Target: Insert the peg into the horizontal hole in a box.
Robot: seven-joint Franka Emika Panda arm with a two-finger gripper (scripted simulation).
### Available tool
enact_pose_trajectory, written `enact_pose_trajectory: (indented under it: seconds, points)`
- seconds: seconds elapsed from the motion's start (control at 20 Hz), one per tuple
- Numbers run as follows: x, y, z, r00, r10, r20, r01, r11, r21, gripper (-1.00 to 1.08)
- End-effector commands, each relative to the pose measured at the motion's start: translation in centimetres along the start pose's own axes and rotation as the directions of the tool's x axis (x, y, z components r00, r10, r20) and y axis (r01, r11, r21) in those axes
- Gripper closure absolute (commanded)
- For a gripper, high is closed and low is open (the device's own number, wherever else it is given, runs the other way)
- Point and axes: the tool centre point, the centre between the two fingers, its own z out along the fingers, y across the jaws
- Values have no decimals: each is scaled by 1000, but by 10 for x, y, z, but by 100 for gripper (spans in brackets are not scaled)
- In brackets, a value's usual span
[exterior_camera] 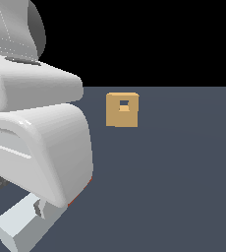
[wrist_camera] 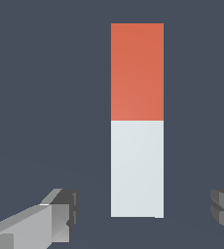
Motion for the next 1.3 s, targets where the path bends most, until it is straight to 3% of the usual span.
enact_pose_trajectory:
  seconds: [0.0,0.85,0.9,1.25]
  points:
    - [0,0,1,1000,-1,0,1,1000,0,-92]
    - [0,-1,51,1000,2,-2,-2,1000,-1,-92]
    - [0,-1,51,1000,2,-2,-2,1000,-1,108]
    - [0,-1,51,1000,2,-2,-2,1000,-1,108]
